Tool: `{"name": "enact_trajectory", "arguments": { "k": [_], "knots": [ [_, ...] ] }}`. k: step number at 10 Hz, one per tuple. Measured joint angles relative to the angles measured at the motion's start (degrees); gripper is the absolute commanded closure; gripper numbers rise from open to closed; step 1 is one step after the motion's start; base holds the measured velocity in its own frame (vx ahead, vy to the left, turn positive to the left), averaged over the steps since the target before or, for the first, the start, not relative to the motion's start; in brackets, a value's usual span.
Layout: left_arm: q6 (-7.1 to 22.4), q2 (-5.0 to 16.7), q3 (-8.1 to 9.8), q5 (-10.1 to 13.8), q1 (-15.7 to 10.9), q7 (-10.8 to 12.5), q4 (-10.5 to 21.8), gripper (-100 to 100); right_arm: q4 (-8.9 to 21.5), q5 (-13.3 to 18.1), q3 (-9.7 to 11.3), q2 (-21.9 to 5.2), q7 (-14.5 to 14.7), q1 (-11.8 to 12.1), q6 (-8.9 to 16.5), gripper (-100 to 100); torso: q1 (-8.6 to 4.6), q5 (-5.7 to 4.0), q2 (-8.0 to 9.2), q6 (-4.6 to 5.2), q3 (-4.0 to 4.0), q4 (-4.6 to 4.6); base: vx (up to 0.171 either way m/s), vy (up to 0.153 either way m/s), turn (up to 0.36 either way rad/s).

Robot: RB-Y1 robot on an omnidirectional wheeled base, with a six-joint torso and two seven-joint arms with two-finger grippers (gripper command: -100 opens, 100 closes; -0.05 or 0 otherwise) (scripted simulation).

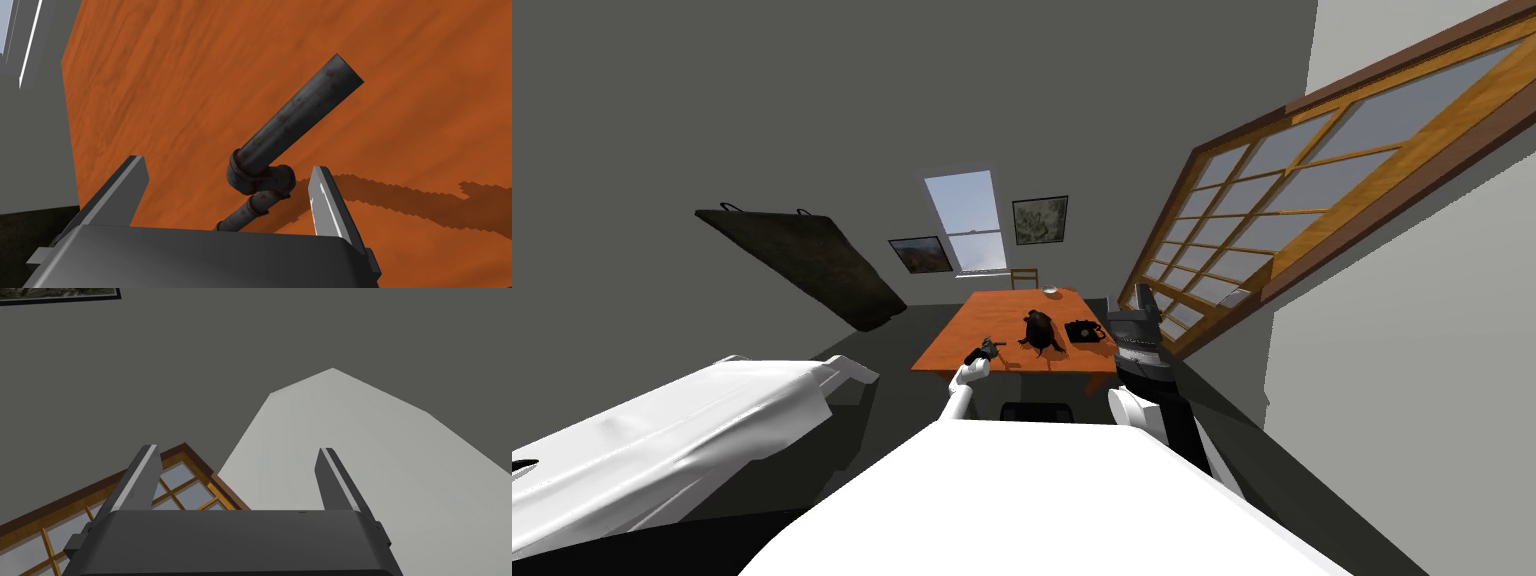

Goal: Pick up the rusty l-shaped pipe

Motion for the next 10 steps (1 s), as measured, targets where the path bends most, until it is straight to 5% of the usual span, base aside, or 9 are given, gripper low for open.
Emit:
{"name": "enact_trajectory", "arguments": {
  "k": [7, 8, 10],
  "knots": [
    [-3.96, 2.40, 2.31, 1.38, -4.72, 1.02, 8.59, -100, 0.00, 0.00, 0.00, 0.00, 0.00, 0.00, 0.00, 0, 0.01, 0.00, 0.01, -0.01, 0.01, 0.01, -0.018, -0.004, -0.073],
    [-4.09, 2.45, 2.34, 1.41, -4.82, 1.06, 8.77, 100, 0.00, 0.00, 0.00, 0.00, 0.00, 0.01, 0.00, 0, 0.02, 0.00, -0.01, -0.03, 0.00, 0.00, 0.000, 0.000, 0.000],
    [-4.03, 2.43, 2.32, 1.41, -4.79, 1.06, 8.77, 100, 0.00, 0.00, 0.00, 0.00, 0.00, 0.01, 0.00, 0, 0.03, -0.01, -0.02, -0.04, 0.00, 0.01, 0.000, 0.000, 0.000]
  ]
}}
